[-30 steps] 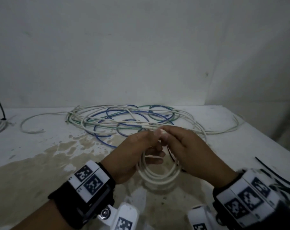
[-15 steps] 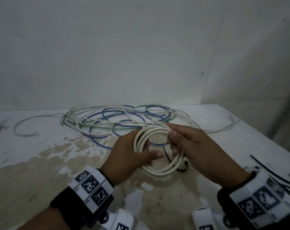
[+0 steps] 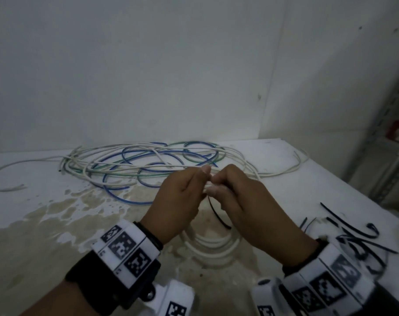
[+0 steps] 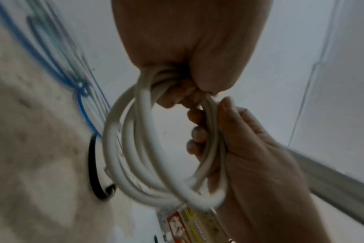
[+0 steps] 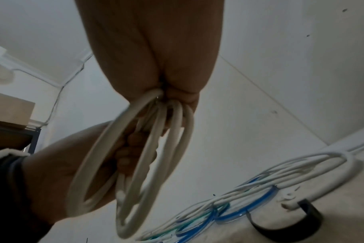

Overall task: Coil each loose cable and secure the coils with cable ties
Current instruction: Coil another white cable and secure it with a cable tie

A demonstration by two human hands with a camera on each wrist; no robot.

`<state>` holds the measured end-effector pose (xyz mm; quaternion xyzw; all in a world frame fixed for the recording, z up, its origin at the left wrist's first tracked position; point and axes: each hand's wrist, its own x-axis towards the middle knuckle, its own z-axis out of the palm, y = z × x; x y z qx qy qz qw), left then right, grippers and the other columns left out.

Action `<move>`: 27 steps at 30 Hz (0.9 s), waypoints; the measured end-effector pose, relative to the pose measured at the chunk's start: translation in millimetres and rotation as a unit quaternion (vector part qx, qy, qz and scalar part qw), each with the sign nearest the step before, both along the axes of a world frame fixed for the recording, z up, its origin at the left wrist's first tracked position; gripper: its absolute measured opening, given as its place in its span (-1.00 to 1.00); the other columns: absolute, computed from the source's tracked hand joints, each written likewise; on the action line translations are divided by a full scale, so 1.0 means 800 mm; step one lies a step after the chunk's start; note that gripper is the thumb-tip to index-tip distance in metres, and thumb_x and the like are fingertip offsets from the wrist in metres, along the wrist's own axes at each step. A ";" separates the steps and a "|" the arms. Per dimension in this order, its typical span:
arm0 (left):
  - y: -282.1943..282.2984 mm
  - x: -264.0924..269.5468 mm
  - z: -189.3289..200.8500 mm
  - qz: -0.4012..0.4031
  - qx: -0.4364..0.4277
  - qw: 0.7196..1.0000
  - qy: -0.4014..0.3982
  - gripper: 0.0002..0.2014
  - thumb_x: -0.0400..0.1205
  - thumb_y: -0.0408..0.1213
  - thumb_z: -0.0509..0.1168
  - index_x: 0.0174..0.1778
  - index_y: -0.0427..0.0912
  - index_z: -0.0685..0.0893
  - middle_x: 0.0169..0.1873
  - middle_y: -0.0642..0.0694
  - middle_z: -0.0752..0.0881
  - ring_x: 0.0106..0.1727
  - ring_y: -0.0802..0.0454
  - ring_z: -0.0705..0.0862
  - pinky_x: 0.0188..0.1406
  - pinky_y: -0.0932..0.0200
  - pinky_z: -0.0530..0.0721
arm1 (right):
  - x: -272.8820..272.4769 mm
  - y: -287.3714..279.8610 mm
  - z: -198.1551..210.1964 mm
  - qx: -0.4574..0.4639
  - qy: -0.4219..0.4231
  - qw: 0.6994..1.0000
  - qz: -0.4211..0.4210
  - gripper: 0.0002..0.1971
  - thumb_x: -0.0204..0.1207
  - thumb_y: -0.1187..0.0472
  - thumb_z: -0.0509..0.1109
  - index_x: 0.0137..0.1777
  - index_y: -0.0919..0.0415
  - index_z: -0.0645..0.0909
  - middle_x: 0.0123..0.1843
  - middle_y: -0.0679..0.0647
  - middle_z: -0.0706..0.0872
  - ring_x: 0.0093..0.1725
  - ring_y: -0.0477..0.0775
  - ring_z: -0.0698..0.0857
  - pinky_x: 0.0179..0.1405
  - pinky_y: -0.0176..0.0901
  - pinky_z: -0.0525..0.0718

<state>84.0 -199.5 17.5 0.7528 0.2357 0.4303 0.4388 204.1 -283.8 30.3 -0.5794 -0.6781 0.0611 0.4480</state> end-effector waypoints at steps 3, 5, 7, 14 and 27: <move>-0.010 0.011 -0.003 0.006 -0.181 0.980 -0.080 -0.60 0.73 -0.09 0.13 -0.35 -0.25 0.58 -0.65 -0.02 0.33 -0.65 0.10 0.23 -0.62 0.31 0.21 | 0.006 0.001 -0.007 0.041 -0.016 0.999 -0.021 -0.77 0.61 0.13 0.23 0.09 0.13 0.69 -0.19 -0.38 0.59 -0.25 -0.53 0.56 -0.17 -0.67 0.41; -0.014 0.013 -0.005 -0.017 -0.248 0.963 -0.101 -0.61 0.73 -0.08 0.12 -0.34 -0.19 0.59 -0.61 -0.07 0.34 -0.64 0.09 0.22 -0.64 0.32 0.21 | 0.012 -0.001 -0.012 0.039 0.012 0.999 -0.024 -0.69 0.59 0.11 0.22 0.20 0.12 0.71 -0.14 -0.49 0.58 -0.21 -0.59 0.56 -0.13 -0.68 0.44; -0.016 0.011 -0.008 -0.037 -0.236 0.967 -0.084 -0.60 0.73 -0.05 0.10 -0.30 -0.22 0.60 -0.58 -0.09 0.39 -0.63 0.08 0.28 -0.66 0.27 0.29 | 0.017 -0.003 -0.016 0.016 0.058 0.998 -0.023 -0.75 0.62 0.11 0.27 0.19 0.07 0.71 -0.25 -0.53 0.62 -0.20 -0.49 0.62 -0.18 -0.61 0.49; -0.005 -0.005 -0.019 -0.094 -0.244 0.964 -0.040 -0.64 0.68 -0.10 0.18 -0.16 -0.39 0.58 -0.46 -0.12 0.51 -0.59 0.08 0.45 -0.50 0.09 0.63 | 0.019 0.014 -0.024 -0.069 0.142 0.987 -0.014 -0.88 0.64 0.14 0.27 -0.13 -0.03 0.55 -0.35 -0.15 0.62 -0.44 -0.21 0.52 -0.35 -0.16 0.48; 0.030 -0.042 -0.027 -0.142 -0.406 0.900 -0.076 -0.85 0.70 -0.25 0.17 -0.17 -0.18 0.49 -0.56 0.03 0.36 -0.67 0.20 0.20 -0.71 0.35 0.24 | -0.001 0.052 -0.019 -0.156 0.080 0.984 -0.001 -0.86 0.66 0.06 0.21 -0.11 -0.04 0.54 -0.25 -0.05 0.69 -0.39 -0.16 0.61 -0.34 -0.17 0.55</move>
